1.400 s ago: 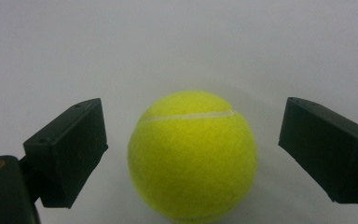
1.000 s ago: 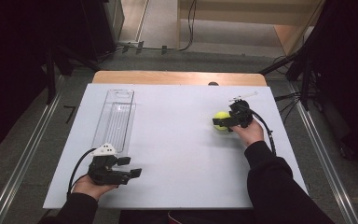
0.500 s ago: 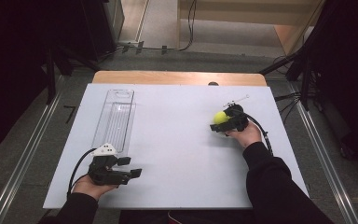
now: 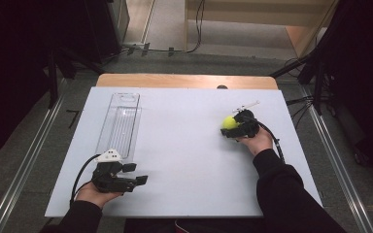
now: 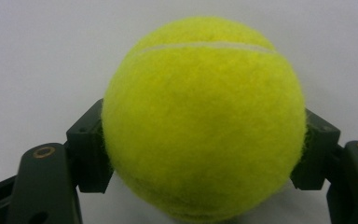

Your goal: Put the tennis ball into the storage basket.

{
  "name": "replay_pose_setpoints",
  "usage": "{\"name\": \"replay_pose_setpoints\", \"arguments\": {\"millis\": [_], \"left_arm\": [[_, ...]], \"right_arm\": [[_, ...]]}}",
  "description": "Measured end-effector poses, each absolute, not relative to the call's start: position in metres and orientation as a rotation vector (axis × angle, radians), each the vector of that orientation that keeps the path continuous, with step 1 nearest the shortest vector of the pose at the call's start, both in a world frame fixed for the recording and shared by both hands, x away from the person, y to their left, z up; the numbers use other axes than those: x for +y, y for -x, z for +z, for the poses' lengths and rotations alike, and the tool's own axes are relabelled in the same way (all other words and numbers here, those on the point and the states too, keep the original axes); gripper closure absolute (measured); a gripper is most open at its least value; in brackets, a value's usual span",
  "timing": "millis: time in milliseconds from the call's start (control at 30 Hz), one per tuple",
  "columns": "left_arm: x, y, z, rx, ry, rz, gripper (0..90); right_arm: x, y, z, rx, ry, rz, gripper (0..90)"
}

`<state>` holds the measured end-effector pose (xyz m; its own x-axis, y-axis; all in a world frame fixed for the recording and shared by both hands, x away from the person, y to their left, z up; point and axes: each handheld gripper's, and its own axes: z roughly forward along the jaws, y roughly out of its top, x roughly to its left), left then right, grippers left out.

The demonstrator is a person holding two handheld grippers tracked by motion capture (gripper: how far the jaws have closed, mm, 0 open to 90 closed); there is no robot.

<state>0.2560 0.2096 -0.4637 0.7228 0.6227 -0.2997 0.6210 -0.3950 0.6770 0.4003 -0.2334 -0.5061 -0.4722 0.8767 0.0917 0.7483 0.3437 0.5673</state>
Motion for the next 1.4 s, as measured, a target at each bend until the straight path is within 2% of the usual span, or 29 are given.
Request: {"name": "replay_pose_setpoints", "arguments": {"millis": [800,1400], "left_arm": [[0.209,-0.255,-0.464,0.937,-2.106,0.000,29.9],[0.209,-0.255,-0.464,0.937,-2.106,0.001,29.9]], "right_arm": [[-0.238,-0.401,-0.505,2.379,-1.472,0.847,23.2],[-0.243,-0.397,-0.490,2.342,-1.474,0.922,23.2]]}}
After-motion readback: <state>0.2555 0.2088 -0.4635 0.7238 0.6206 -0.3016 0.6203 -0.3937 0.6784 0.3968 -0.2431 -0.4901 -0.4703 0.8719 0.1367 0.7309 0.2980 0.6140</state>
